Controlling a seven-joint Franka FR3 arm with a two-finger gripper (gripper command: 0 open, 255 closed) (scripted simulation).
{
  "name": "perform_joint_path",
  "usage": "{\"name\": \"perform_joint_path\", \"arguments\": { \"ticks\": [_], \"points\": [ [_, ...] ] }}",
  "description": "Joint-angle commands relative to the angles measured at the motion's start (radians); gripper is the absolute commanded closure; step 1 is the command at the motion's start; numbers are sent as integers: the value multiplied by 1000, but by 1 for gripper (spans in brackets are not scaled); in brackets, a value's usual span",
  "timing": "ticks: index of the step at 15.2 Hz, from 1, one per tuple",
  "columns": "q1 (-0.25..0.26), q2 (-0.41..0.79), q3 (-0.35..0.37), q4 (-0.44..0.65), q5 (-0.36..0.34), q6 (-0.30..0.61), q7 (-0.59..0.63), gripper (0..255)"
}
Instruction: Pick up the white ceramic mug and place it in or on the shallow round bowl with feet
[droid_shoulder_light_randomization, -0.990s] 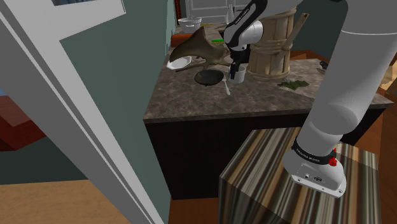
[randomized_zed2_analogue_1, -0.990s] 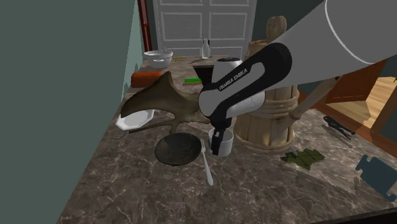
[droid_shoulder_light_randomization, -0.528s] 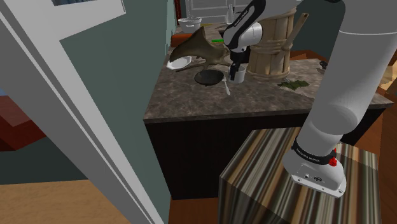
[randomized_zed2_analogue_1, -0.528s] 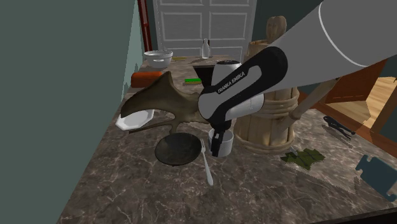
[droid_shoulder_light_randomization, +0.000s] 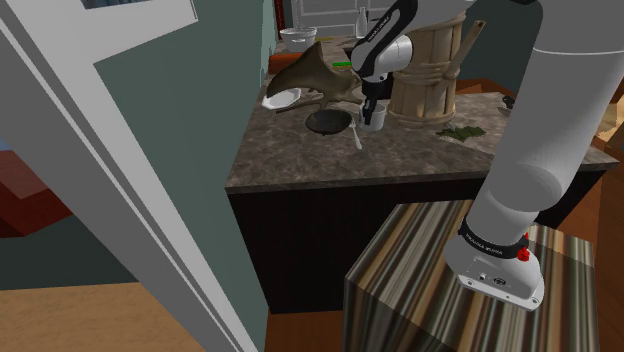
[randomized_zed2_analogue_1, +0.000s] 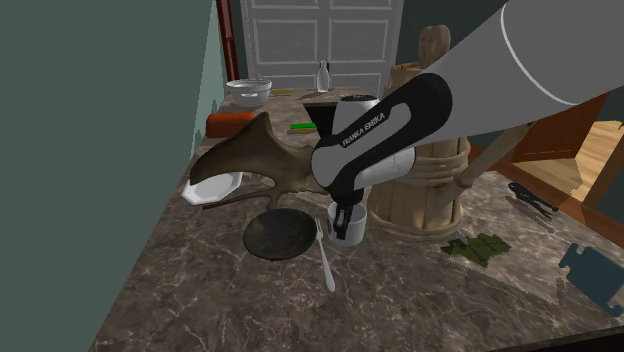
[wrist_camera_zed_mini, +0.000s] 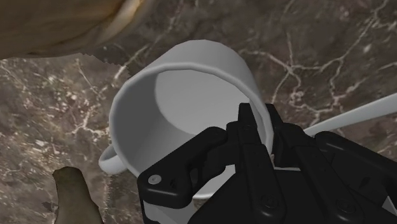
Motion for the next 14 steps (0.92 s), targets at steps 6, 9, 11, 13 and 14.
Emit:
{"name": "perform_joint_path", "arguments": {
  "ticks": [6,9,11,13,14],
  "points": [
    [3,-27,-3,14,-19,-38,13,255],
    [5,-53,-4,29,-36,-77,25,255],
    [6,-69,-5,41,-46,-103,32,255],
    [7,-84,-5,54,-56,-129,39,255],
    [7,-92,-5,60,-60,-142,42,255]
  ]
}}
